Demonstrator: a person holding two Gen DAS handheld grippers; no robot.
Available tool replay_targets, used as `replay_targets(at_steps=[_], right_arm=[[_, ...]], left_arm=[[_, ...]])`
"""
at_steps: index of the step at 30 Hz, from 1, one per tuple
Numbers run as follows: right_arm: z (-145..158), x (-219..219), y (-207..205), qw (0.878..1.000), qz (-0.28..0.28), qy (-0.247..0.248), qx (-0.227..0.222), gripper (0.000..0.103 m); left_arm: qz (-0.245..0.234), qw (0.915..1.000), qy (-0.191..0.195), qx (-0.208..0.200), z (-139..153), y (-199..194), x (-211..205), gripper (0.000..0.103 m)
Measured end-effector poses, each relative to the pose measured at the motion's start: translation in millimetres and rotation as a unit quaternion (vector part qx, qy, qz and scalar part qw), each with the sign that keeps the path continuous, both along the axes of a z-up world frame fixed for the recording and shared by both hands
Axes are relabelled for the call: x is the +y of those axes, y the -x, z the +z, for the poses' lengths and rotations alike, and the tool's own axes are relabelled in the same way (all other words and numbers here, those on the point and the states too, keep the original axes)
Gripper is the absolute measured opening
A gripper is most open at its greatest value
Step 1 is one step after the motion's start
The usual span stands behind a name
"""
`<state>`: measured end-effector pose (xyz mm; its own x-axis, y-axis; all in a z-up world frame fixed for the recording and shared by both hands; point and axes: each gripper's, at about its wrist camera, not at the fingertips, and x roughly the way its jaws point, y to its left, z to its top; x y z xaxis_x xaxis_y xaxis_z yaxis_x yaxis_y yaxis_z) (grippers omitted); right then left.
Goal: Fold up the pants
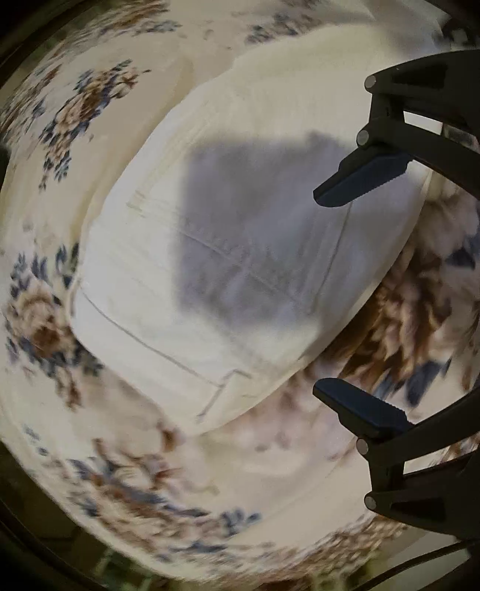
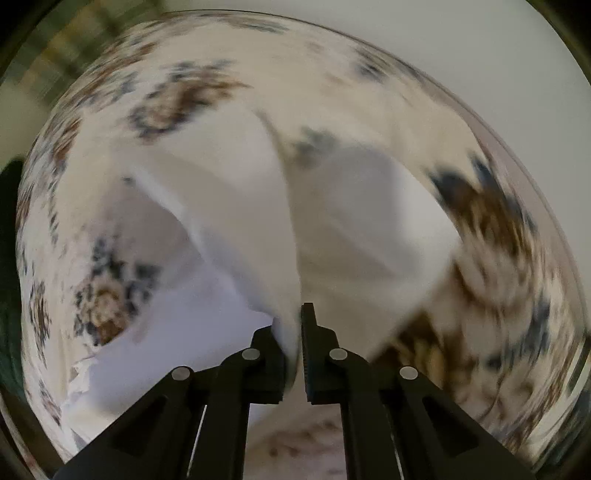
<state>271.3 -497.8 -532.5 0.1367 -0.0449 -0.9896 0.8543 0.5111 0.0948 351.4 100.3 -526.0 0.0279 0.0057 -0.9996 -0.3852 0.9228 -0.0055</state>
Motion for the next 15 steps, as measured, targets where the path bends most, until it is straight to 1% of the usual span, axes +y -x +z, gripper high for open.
replay_targets(at_steps=[1, 2, 3, 4, 5, 6, 7, 8, 9, 12, 15], right_arm=[[-14.8, -3.0, 14.0, 0.999, -0.018, -0.029, 0.000, 0.008], [-34.3, -7.6, 22.9, 0.997, -0.038, -0.073, -0.005, 0.010], [-50.3, -8.6, 35.6, 0.991, -0.061, -0.118, -0.017, 0.014], [-64.1, -9.1, 46.1, 0.982, -0.087, -0.165, -0.041, 0.018], [-67.2, -7.1, 63.0, 0.976, -0.101, -0.183, -0.064, 0.032], [-67.7, -4.8, 70.2, 0.972, -0.107, -0.191, -0.084, 0.049], [-64.2, -1.5, 74.7, 0.969, -0.107, -0.196, -0.106, 0.058], [-57.2, 1.9, 76.9, 0.969, -0.100, -0.195, -0.117, 0.070], [-50.9, 5.5, 78.6, 0.970, -0.094, -0.189, -0.121, 0.072], [-38.1, 14.7, 80.8, 0.971, -0.088, -0.180, -0.129, 0.072], [-34.4, 19.8, 77.7, 0.971, -0.090, -0.176, -0.137, 0.072]], left_arm=[[0.009, 0.9999, 0.013, 0.003, -3.2, 1.1, 2.6, 0.095], [0.020, 0.9992, 0.033, 0.009, -8.5, 2.3, 5.6, 0.095], [0.026, 0.9986, 0.044, 0.012, -11.0, 3.1, 6.7, 0.095], [0.029, 0.9980, 0.055, 0.011, -12.6, 3.9, 7.4, 0.095], [0.031, 0.9974, 0.065, 0.008, -12.8, 5.0, 7.7, 0.095], [0.031, 0.9970, 0.070, 0.005, -12.2, 5.8, 7.7, 0.095], [0.031, 0.9965, 0.078, 0.001, -10.9, 7.3, 8.1, 0.095], [0.035, 0.9956, 0.087, -0.003, -8.9, 10.7, 9.4, 0.095], [0.038, 0.9952, 0.090, -0.004, -7.1, 14.1, 10.2, 0.095], [0.052, 0.9934, 0.101, -0.012, 2.3, 31.7, 18.6, 0.095], [0.076, 0.9915, 0.103, -0.023, 5.3, 37.4, 30.1, 0.095]])
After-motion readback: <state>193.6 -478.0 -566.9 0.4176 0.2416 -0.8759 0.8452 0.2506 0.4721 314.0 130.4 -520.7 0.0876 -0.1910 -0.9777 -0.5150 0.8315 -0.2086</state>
